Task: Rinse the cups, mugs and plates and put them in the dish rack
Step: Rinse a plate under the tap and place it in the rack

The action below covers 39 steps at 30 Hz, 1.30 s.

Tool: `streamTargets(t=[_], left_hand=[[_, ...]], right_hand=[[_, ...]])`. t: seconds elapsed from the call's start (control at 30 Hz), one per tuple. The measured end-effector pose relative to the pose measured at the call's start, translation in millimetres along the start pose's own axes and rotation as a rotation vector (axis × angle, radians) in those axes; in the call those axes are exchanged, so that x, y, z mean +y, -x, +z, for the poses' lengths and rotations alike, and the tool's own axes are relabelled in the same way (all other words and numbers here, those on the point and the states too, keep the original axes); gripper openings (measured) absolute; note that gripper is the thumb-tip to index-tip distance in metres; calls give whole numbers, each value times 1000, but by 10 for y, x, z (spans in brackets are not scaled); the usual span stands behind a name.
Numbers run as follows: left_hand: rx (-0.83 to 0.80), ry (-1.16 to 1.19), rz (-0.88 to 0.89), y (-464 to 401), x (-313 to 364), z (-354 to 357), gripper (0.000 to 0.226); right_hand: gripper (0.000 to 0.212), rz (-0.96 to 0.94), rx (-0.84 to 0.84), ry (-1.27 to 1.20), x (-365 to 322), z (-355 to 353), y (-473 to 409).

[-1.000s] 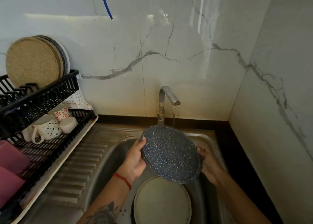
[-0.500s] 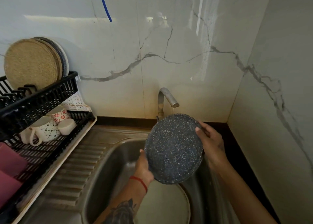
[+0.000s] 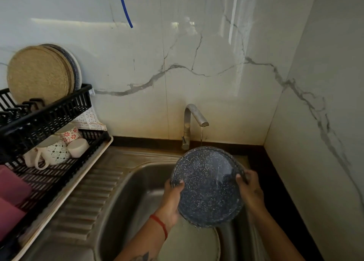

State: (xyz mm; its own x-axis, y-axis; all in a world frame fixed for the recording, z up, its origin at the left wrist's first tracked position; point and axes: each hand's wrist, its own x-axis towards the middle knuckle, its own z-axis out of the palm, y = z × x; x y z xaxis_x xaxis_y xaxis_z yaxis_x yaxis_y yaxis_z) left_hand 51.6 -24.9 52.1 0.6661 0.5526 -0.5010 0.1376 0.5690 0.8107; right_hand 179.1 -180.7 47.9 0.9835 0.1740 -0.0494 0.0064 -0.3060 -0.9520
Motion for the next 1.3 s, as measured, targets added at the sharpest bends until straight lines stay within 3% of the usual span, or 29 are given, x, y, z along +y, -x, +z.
streamTargets(t=[0.1, 0.23, 0.3, 0.33, 0.47, 0.63, 0.73, 0.83, 0.97, 1.13, 1.3], left_hand=[[-9, 7, 204, 88, 9, -102, 47], [-5, -76, 467, 203, 45, -257, 50], [-22, -178, 583, 263, 69, -339, 64], [-44, -243, 608, 281, 82, -388, 72], [-166, -336, 557, 310, 161, -560, 54], [-238, -503, 478, 434, 500, -792, 81], [-278, -575, 436, 525, 924, -955, 90], [-292, -640, 433, 632, 1509, -1160, 99], [-214, -611, 611, 826, 2438, -1438, 102], [-153, -692, 799, 1081, 3586, -2084, 100], [-51, -719, 802, 995, 4329, -2938, 100]], right_hand=[[31, 120, -24, -232, 63, 147, 100], [18, 162, 38, -359, -90, 287, 157], [22, 158, 67, -425, -150, 360, 195], [29, 157, 69, -435, -160, 404, 220], [38, 144, 48, -355, -93, 526, 265], [30, 49, 69, -242, -200, 653, 332], [22, -37, 114, -199, -549, 773, 427], [33, -183, 120, -240, -1121, 920, 587], [44, -403, -7, -300, -2012, 1175, 750], [49, -595, -60, -220, -2990, 1964, 873], [51, -733, -75, -166, -3619, 3032, 953]])
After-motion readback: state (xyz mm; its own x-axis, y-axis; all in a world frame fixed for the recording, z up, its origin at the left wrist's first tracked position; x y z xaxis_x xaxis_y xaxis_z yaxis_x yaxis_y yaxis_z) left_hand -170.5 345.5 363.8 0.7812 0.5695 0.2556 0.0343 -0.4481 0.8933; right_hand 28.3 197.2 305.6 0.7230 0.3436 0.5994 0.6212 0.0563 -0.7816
